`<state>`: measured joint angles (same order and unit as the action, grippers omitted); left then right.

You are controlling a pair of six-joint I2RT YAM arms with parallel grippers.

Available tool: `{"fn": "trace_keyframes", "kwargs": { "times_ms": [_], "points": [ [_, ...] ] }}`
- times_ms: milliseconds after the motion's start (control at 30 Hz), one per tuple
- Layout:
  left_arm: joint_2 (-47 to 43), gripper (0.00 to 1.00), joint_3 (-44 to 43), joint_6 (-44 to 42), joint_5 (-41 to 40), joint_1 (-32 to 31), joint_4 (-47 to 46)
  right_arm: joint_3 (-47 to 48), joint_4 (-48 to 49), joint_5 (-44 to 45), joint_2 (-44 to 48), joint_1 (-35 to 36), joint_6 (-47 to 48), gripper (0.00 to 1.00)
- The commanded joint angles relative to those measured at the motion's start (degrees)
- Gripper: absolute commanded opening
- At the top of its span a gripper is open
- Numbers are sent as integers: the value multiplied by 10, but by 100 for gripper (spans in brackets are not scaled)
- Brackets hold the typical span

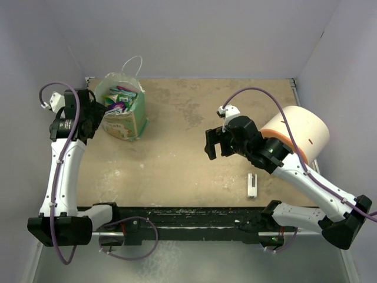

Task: Take the snacks out of the paper bag
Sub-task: Adjust the paper bag at the center of the board.

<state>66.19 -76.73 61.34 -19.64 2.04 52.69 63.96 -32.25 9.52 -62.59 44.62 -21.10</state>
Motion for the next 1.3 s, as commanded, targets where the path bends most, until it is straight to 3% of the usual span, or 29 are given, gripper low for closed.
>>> {"fn": "trace_keyframes", "kwargs": {
  "times_ms": [0, 233, 333, 433, 467, 667, 933, 1267],
  "points": [
    [1, 71, 24, 10, 32, 32, -70, 21, 6, 9, 4, 0, -20, 100],
    [-12, 39, 46, -7, 80, 54, -98, 7, 18, -5, 9, 0, -40, 100],
    [-35, 30, 53, -13, 83, 56, -93, 19, 23, -10, -1, 0, -39, 100],
    [-52, 4, 52, -33, 93, 56, -92, 41, 36, -15, -21, 0, -30, 100],
    [-55, 0, 48, -43, 102, 56, -91, 54, 40, -19, -32, 0, -27, 100],
    [-62, 0, -5, -100, 171, 57, -35, 183, 16, -47, -114, 0, -17, 100],
    [-142, 0, 47, -97, 260, 57, 9, 282, 49, -98, -201, 0, -28, 100],
    [-205, 0, 37, -157, 317, 57, 173, 422, 77, -176, -341, 0, -93, 100]
  ]
}}
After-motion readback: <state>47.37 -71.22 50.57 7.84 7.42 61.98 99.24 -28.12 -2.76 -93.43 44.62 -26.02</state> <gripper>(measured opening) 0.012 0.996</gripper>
